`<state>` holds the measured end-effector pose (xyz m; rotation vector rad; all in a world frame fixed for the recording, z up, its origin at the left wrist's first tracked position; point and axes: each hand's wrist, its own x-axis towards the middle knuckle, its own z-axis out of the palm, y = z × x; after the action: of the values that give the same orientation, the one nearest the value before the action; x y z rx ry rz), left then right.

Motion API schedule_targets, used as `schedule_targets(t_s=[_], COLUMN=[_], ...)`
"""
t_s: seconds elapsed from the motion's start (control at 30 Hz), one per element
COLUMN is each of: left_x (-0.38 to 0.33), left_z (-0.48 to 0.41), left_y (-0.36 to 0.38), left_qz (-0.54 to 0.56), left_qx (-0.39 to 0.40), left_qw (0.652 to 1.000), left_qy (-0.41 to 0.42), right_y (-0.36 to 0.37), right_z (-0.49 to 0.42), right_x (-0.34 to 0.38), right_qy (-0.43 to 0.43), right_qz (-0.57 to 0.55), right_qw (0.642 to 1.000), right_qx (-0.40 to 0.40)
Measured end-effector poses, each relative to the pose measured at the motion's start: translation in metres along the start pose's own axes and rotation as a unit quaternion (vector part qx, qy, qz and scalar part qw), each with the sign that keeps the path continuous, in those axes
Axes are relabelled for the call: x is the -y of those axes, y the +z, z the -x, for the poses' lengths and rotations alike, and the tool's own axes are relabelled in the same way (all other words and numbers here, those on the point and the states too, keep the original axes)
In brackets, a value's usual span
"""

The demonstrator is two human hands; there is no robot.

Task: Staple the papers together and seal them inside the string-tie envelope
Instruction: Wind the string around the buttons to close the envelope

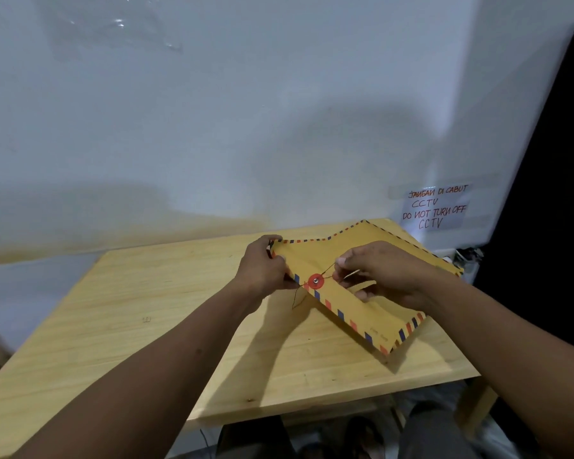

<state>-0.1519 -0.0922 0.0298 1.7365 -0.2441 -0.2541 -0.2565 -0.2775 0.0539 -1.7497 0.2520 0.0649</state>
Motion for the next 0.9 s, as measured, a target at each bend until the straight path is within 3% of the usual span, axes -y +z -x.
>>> schedule_targets(t_s=[0.27, 0.5, 0.63, 0.7, 0.77, 0.83, 0.9], left_x=[0.0, 0.03, 0.049, 0.06, 0.068, 0.072, 0.072], left_z=[-0.028, -0.044, -0.045, -0.042, -0.037, -0.03, -0.023], left_y=[-0.041, -0.029, -0.016, -0.011, -0.007, -0.004, -0.002], left_qz=[-0.092, -0.318, -0.386, -0.417, -0.448, -0.483, -0.513], left_qx=[0.16, 0.067, 0.057, 0.025, -0.015, -0.018, -0.001], left_qw=[0.983, 0.943, 0.915, 0.899, 0.879, 0.856, 0.837], left_qy=[0.001, 0.074, 0.108, 0.133, 0.163, 0.182, 0.191], right_y=[-0.016, 0.004, 0.005, 0.003, -0.002, -0.008, -0.011], right_z=[-0.012, -0.035, -0.048, -0.051, -0.054, -0.058, -0.059], right_x=[0.007, -0.022, -0.038, -0.044, -0.048, -0.053, -0.057], right_qy=[0.042, 0.06, 0.081, 0.092, 0.078, 0.036, 0.007], right_qz=[-0.152, -0.162, -0.21, -0.15, 0.008, 0.167, 0.255], right_qw=[0.987, 0.984, 0.971, 0.98, 0.989, 0.973, 0.954], right_qx=[0.024, -0.05, -0.075, -0.092, -0.124, -0.153, -0.16])
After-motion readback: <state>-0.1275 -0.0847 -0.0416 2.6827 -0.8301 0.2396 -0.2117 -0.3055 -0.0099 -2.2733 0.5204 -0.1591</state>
